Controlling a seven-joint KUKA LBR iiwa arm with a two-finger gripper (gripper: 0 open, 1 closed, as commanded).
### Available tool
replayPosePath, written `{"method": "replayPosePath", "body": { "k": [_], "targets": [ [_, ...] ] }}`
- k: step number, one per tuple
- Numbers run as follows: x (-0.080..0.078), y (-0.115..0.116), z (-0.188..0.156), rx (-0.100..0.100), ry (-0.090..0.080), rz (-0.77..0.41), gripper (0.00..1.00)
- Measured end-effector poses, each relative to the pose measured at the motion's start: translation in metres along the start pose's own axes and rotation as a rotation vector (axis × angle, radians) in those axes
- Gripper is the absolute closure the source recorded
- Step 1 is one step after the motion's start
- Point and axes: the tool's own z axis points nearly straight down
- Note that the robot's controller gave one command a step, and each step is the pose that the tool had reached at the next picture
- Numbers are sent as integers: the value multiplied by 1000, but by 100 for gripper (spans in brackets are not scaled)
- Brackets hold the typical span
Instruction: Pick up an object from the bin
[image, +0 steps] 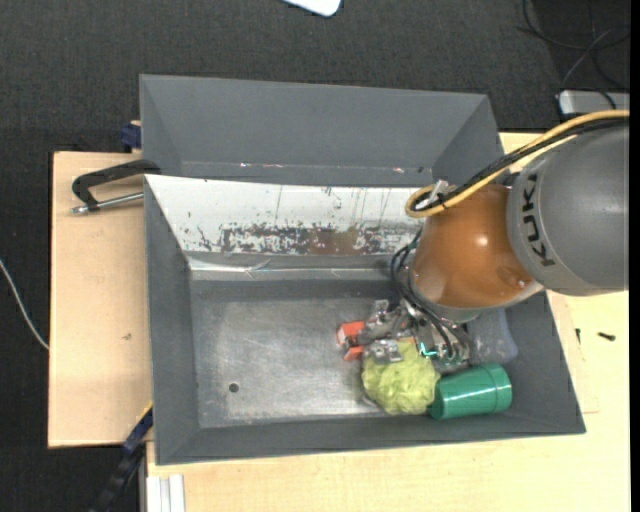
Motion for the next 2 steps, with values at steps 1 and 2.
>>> {"method": "replayPosePath", "body": {
  "k": [1, 2],
  "targets": [
    [6, -19, -59, 3, 41, -17, 0],
    [-42, -15, 5, 5, 61, 23, 100]
  ]
}}
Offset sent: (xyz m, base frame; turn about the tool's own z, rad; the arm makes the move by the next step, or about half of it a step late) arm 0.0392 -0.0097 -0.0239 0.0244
